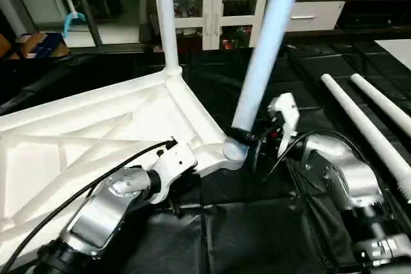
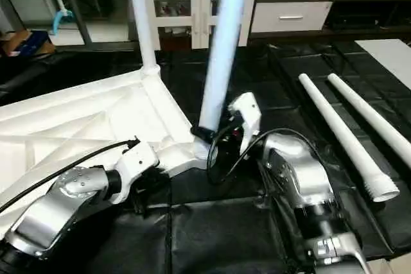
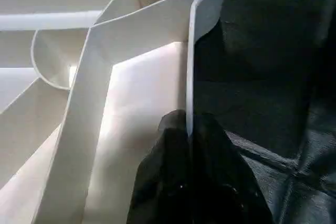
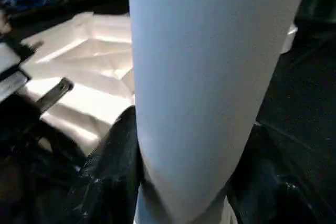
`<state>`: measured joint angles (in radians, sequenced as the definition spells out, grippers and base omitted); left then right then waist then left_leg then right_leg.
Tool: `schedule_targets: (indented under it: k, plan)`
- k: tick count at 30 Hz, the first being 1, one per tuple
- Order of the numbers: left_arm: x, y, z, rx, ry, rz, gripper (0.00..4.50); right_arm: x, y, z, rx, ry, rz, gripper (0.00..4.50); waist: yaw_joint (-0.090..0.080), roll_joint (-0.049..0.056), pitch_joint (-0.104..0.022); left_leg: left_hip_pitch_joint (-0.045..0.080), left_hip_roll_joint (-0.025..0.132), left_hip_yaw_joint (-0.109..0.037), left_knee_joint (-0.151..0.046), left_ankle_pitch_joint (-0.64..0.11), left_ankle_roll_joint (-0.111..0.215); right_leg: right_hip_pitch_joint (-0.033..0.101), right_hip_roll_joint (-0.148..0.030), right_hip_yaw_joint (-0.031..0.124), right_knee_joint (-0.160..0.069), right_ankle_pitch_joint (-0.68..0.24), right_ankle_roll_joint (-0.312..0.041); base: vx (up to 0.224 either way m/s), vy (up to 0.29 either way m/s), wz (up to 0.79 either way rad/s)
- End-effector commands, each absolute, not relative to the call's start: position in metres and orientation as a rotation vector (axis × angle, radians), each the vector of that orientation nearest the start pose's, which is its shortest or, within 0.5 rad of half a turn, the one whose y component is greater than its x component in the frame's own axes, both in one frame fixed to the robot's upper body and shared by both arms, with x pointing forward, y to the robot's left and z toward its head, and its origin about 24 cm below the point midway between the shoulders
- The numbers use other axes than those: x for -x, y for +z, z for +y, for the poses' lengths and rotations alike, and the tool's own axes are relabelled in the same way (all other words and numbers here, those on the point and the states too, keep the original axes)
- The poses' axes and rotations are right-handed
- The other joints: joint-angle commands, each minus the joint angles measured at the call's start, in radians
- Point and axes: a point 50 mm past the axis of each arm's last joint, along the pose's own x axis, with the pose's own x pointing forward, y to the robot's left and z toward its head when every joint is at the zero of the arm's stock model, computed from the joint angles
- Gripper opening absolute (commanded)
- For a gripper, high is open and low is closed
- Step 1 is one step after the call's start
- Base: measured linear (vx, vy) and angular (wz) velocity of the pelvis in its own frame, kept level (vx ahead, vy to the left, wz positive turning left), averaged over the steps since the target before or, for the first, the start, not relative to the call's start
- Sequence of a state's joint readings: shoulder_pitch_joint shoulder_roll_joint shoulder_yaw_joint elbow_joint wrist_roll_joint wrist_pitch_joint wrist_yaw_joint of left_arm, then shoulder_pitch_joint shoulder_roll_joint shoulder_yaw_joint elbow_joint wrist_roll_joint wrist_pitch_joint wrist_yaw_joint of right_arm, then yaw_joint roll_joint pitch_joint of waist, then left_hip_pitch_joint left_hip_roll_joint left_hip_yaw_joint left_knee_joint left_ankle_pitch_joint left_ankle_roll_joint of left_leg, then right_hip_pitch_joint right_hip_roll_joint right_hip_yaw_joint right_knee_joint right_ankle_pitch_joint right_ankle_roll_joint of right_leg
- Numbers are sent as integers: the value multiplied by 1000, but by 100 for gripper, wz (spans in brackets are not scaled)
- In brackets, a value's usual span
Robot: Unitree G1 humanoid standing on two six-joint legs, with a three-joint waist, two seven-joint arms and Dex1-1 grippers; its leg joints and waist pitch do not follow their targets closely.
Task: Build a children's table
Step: Insert table leg to table base
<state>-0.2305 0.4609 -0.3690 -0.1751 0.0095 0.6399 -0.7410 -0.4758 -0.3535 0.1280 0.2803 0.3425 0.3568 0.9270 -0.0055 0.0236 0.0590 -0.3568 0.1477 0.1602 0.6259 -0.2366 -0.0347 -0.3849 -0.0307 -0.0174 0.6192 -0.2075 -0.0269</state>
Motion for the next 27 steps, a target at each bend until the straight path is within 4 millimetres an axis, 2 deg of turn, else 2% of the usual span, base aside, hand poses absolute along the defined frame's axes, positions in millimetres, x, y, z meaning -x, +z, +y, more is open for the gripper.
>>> schedule_targets:
  k: [1, 2, 6, 12, 17, 19, 24, 27]
  plan:
    - [-245, 38, 130, -439, -959, 608, 7, -317, 87, -138, 15, 1067, 233, 186, 7, -8, -59, -4, 76, -26, -75, -30, 96, 45, -107, 45, -69, -82, -267, 0, 0, 0]
    - [-243, 38, 130, -446, -975, 609, 7, -318, 87, -140, 18, 1064, 240, 186, 7, -14, -60, -5, 76, -26, -75, -22, 101, 47, -107, 45, -66, -66, -272, 0, 0, 0]
    - [-241, 38, 129, -456, -996, 613, 7, -321, 85, -146, 16, 1065, 263, 186, 11, -14, -61, -4, 77, -25, -74, -4, 116, 47, -107, 43, -64, -49, -277, 0, 0, 0]
    - [-238, 39, 124, -452, -1020, 609, 7, -324, 78, -147, -4, 1073, 305, 186, 10, -19, -60, 0, 79, -24, -76, -38, 98, 46, -107, 42, -67, -90, -280, 0, 0, 0]
    - [-237, 38, 124, -459, -1020, 615, 7, -322, 71, -147, 51, 1127, 388, 186, 11, -23, -65, 1, 79, -23, -73, -10, 104, 47, -107, 42, -61, -37, -285, 0, 0, 0]
    - [-237, 38, 124, -463, -1021, 617, 7, -321, 66, -147, 82, 1136, 422, 186, 10, -24, -62, 1, 80, -22, -75, -24, 103, 46, -107, 42, -64, -55, -286, 0, 0, 0]
    - [-236, 37, 124, -465, -1026, 622, 7, -323, 60, -150, 103, 1115, 463, 186, 10, -26, -59, 5, 81, -23, -79, -78, 75, 44, -107, 44, -71, -123, -274, 0, 0, 0]
    - [-235, 37, 124, -464, -1027, 623, 7, -326, 59, -150, 96, 1086, 462, 186, 8, -28, -61, 5, 81, -23, -79, -89, 62, 44, -106, 45, -70, -127, -272, 0, 0, 0]
